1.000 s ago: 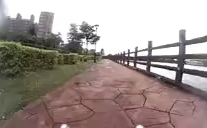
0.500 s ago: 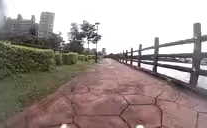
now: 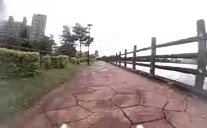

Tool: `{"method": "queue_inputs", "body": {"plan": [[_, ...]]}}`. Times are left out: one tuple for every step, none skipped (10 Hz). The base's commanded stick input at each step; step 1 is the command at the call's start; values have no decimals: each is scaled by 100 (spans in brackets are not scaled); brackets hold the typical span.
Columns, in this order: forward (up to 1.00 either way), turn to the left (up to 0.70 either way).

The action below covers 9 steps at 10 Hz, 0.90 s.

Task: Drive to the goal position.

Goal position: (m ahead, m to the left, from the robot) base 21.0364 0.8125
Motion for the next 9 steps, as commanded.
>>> {"method": "queue_inputs", "body": {"plan": [[85,1],[85,1],[85,1],[85,1],[85,1],[85,1],[85,1],[85,1],[85,1]]}}
